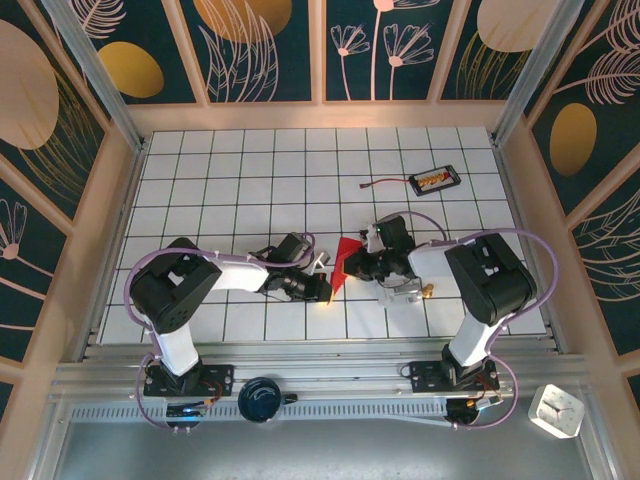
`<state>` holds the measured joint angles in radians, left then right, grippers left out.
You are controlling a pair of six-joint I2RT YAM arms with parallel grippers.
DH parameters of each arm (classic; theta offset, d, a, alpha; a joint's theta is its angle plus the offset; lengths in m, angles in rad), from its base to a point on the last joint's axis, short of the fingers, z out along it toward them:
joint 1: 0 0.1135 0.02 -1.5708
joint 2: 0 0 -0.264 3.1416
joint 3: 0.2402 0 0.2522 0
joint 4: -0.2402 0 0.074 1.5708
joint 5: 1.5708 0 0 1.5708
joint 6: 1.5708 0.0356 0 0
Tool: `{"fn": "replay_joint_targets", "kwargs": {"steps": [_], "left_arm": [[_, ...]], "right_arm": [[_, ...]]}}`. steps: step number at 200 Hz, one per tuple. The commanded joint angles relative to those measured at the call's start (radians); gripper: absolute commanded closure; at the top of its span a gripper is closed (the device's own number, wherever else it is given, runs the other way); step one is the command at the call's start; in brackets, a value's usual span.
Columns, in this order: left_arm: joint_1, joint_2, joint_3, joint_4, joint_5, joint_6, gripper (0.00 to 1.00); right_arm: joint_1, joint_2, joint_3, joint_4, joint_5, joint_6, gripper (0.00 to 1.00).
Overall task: Fold a paper plane with a square sheet of paper (pick it up from the middle)
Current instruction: Fold the wing for the fifth time at the center of the table.
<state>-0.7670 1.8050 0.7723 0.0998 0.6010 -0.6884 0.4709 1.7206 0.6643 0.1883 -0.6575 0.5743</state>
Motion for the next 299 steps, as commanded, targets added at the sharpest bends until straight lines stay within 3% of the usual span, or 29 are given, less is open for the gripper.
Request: {"fn": "replay_joint_targets", "kwargs": {"steps": [1,36,61,92,135,199,299], "left_arm": [[0.005,0.057,-0.058,-0.252,-0.162,0.033,1.0],[0.005,-0.006,0.012,-0.18,-0.087,-0.015,1.0],[0.005,-0.054,0.077,-0.117,-0.048,-0.054,0.9],[0.006,-0.085,0.104,-0.021,-0.044,-0.105,0.87],[0.009,-0.012,0.122,0.013,-0.063,-0.112,0.98],[0.011,0.089,0.154,-0.063,-0.118,-0.047,1.0],[0.011,0.12,0.019,-0.197,-0.173,0.062,1.0]], "right_arm": [[-0.02,0.039,0.017,-0.019,0.076,-0.038,0.87],[-0.005,0.034,-0.015,0.001,0.064,-0.014,0.88],[0.014,0.033,-0.031,0.013,0.061,0.004,0.88],[0.023,0.033,-0.045,0.031,0.062,0.017,0.88],[0.026,0.03,-0.049,0.036,0.064,0.018,0.88],[0.026,0.023,-0.047,0.033,0.062,0.016,0.88],[-0.036,0.051,0.032,0.003,0.048,-0.026,0.87]]}}
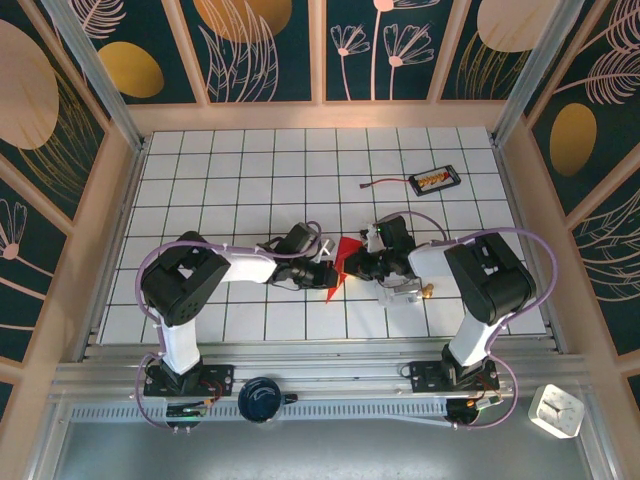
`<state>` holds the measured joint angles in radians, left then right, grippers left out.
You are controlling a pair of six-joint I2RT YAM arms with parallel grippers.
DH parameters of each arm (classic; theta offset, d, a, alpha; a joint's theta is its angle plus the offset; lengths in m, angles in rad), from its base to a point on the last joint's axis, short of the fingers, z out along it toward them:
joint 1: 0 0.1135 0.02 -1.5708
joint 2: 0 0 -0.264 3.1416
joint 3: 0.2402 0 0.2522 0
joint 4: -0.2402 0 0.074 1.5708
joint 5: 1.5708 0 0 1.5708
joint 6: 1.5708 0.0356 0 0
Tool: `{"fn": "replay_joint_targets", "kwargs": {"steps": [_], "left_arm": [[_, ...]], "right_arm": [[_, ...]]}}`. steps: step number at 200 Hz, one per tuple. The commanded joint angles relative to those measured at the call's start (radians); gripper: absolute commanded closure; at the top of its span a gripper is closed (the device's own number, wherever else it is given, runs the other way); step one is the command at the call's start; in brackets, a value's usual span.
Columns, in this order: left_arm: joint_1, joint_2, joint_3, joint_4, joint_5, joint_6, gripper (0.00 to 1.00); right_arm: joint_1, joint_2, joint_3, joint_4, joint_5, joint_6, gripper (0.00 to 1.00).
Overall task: Fold a paper plane with a square sheet of paper (pick it up from the middle)
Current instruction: Fold the wing for the fifth time at the center of the table.
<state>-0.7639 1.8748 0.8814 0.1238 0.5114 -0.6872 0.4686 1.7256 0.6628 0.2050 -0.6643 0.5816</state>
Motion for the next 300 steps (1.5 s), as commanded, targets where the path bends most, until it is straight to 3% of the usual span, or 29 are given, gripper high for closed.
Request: {"fn": "replay_joint_targets", "kwargs": {"steps": [1,182,300], "left_arm": [[0.008,0.051,-0.091,-0.222,-0.084,0.061,1.0],[0.008,0.06,-0.117,-0.242,-0.105,0.087,1.0],[0.007,0.056,-0.113,-0.247,-0.108,0.09,1.0]], "right_arm": [[-0.035,0.048,0.035,-0.013,0.054,-0.034,0.87],[-0.196,0.141,0.109,0.023,0.02,-0.028,0.87],[-0.262,0.175,0.191,-0.039,0.088,-0.035,0.88]]}}
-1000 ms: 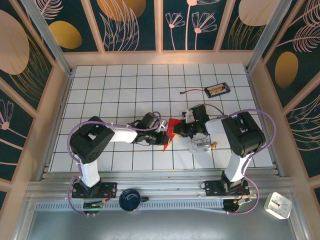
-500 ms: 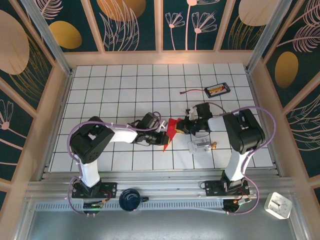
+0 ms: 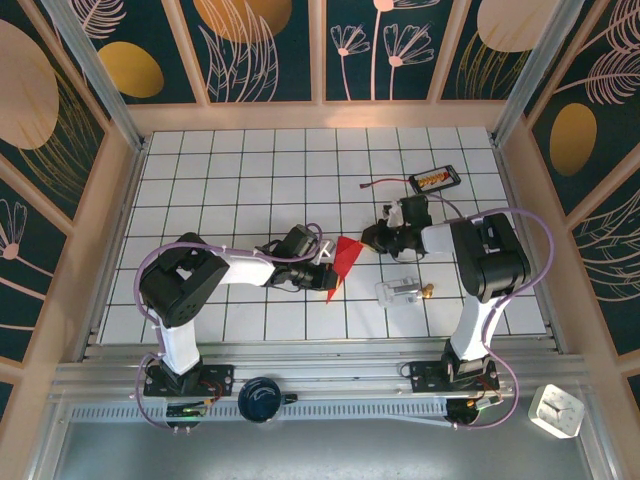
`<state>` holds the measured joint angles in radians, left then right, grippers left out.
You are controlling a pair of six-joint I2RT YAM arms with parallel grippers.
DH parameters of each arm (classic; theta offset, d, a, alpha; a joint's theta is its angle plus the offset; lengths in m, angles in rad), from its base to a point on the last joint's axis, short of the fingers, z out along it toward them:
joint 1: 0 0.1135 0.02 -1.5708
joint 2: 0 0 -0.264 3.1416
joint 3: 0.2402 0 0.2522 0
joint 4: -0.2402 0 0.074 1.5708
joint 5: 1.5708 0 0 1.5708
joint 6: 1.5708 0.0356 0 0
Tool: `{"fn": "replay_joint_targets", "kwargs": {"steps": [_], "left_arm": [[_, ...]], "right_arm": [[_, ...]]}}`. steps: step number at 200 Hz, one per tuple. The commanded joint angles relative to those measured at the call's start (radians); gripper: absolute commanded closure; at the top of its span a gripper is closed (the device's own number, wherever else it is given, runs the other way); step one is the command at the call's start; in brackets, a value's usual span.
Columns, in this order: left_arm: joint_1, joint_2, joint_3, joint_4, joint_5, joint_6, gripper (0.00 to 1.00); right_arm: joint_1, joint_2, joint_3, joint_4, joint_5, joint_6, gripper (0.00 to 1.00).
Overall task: Fold a paper plane with a square sheet of paper (pick it up from the middle)
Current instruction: Fold the wing for the fifth time at the center of the table.
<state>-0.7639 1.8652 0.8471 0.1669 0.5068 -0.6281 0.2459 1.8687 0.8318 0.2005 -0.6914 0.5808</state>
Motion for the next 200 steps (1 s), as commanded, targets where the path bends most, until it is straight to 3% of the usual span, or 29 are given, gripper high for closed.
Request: {"fn": "replay_joint_targets", "kwargs": {"steps": [1,52,96,141,200], "left_arm": [[0.007,0.066,-0.079,-0.29,-0.103,0.03,1.0],[0.008,0.068,-0.063,-0.285,-0.1,0.021,1.0],[0.008,0.059,-0.061,-0.291,-0.106,0.025,1.0],[0.008,0.06,-0.06,-0.293,-0.108,0.027,1.0],[0.008,0.063,-0.072,-0.298,-0.121,0.034,1.0]], "right_arm": [[-0.041,0.031,0.022,-0.034,0.115,-0.035,0.88],[-0.029,-0.151,-0.025,-0.019,0.081,-0.069,0.86],[0.101,-0.29,-0.155,-0.001,0.099,-0.033,0.85],[0.229,-0.233,-0.194,0.072,0.105,0.025,0.85],[0.166,-0.115,-0.151,0.055,0.106,-0.024,0.87]]}}
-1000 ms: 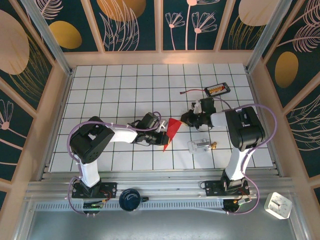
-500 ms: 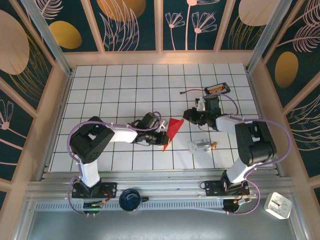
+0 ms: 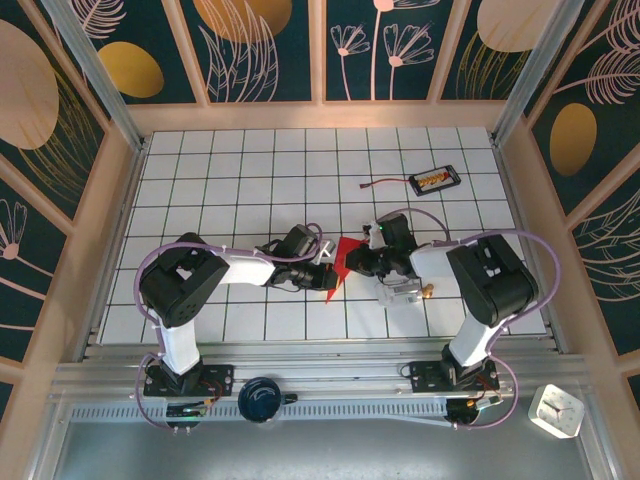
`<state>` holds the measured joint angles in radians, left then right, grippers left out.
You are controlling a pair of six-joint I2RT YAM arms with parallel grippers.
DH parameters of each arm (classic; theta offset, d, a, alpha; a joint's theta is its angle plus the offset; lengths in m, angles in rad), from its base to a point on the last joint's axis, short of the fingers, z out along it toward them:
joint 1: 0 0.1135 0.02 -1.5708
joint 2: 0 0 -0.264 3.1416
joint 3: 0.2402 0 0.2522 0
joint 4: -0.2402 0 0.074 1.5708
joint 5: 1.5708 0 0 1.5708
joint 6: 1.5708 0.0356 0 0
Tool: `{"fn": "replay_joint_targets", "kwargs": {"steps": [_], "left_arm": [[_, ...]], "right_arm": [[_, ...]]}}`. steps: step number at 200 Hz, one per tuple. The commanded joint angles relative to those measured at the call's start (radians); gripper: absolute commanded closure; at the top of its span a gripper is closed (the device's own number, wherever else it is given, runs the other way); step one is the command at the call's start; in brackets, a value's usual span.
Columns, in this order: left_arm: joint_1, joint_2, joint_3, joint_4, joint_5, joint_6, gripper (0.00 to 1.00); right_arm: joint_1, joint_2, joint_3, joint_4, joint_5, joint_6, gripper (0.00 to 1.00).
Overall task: Fold a paper plane with a square sheet of paper (pick it up from the middle)
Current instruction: Fold the wing for the fifth time at the center of the table.
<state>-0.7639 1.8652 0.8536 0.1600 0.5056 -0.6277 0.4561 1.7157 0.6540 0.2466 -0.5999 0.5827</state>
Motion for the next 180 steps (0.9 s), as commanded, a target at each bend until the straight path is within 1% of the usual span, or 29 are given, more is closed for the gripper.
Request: {"fn": "replay_joint_targets", "kwargs": {"steps": [1,36,104,180], "left_arm": [[0.008,0.063,-0.078,-0.292,-0.12,0.033,1.0],[0.008,0.068,-0.083,-0.301,-0.127,0.043,1.0],[0.007,0.072,-0.088,-0.306,-0.136,0.047,1.0],[0.008,0.067,-0.09,-0.304,-0.136,0.046,1.0]], "right_arm": [[-0.047,0.039,0.027,0.008,0.013,-0.027,0.87],[-0.112,0.081,0.038,-0.004,0.008,-0.043,0.88],[-0.207,0.126,0.099,-0.068,0.048,-0.05,0.89],[-0.253,0.173,0.161,-0.103,0.101,-0.041,0.9]]}}
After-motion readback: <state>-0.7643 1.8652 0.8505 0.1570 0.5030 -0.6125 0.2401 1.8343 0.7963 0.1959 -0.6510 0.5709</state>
